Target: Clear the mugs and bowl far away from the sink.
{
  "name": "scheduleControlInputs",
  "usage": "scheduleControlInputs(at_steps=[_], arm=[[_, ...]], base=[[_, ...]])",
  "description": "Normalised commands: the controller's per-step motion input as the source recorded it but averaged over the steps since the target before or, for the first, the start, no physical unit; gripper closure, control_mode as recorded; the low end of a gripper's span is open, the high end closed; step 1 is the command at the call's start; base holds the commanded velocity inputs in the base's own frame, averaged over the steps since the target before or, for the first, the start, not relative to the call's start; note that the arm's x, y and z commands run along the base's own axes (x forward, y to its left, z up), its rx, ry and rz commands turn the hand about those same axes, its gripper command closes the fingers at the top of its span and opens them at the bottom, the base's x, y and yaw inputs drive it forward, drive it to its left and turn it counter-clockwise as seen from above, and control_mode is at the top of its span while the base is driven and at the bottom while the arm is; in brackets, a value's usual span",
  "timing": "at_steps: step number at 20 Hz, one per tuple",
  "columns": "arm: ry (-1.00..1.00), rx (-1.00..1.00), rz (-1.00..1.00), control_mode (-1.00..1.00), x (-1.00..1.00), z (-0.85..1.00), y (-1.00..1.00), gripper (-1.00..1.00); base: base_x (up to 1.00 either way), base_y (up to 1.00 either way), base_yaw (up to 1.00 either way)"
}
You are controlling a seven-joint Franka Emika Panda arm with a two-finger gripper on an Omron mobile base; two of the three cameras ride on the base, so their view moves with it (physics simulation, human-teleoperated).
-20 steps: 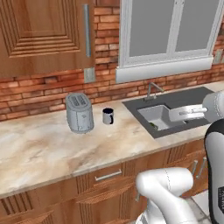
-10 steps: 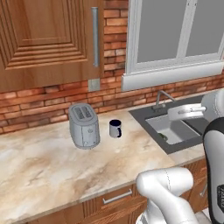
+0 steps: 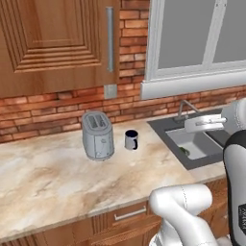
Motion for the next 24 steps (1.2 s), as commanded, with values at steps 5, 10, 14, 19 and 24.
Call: scheduleControlInputs(at_steps=[5, 10, 14, 19, 24], arm=[[0.00, 0.00, 0.00, 1.00, 0.00, 0.00, 0.00, -1.00], [0.00, 0.00, 0.00, 1.00, 0.00, 0.00, 0.00, -1.00], [0.00, 0.00, 0.00, 1.00, 0.00, 0.00, 0.00, -1.00], [0.20, 0.00, -0.01, -1.00, 0.11, -0.15, 0.00, -1.00], [0.28, 0.00, -0.10, -1.00, 0.07, -0.12, 0.00, -1.00]], base=[[0.38, 0.00, 0.33], [0.35, 0.01, 0.33], [0.34, 0.00, 0.23], [0.06, 0.00, 0.01], [0.00, 0.00, 0.00]])
